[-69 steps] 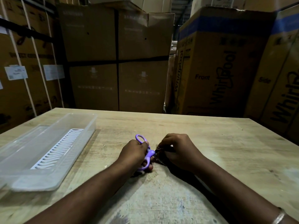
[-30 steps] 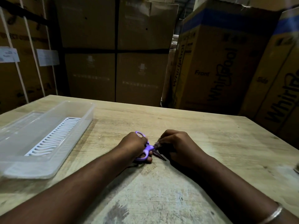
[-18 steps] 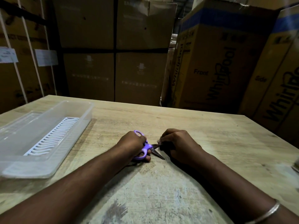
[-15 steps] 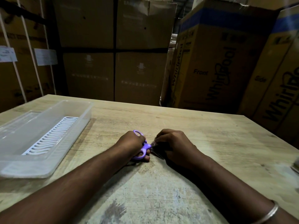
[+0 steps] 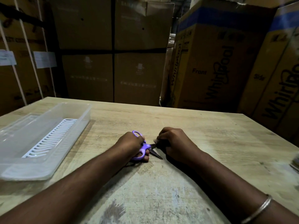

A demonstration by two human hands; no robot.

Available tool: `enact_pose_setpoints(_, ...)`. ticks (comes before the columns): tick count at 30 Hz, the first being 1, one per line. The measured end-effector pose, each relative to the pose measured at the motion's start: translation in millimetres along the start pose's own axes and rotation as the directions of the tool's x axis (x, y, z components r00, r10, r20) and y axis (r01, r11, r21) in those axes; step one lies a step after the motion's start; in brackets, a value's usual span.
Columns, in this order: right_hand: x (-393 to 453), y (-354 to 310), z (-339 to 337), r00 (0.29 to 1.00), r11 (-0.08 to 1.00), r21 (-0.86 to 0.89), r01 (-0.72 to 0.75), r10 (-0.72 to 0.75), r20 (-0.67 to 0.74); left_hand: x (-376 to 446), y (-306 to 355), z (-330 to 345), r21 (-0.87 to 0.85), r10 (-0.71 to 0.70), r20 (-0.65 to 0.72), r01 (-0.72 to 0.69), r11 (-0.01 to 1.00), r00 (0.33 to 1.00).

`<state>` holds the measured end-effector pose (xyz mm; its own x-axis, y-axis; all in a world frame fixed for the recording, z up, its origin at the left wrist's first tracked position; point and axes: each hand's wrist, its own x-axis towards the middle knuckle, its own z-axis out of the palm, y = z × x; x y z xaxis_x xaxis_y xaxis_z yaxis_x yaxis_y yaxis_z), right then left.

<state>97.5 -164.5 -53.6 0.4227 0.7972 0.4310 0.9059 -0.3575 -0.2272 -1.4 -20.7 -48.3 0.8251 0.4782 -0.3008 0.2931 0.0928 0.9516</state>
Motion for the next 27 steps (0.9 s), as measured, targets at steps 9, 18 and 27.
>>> enact_pose_setpoints(9,-7,4,-4,0.997,0.999,0.011,-0.041,0.041,-0.07,-1,0,-3,0.219,0.096,-0.103,-0.071,0.973,0.99)
enact_pose_setpoints(18,-11,2,-8,0.995,0.997,0.024,-0.078,0.08,-0.061,-9,5,-5,0.492,0.218,-0.088,-0.148,0.858,0.972)
enact_pose_setpoints(27,-13,2,-12,0.981,0.993,0.092,-0.077,0.092,-0.173,-14,-1,-5,0.506,0.289,-0.028,-0.236,0.83,0.957)
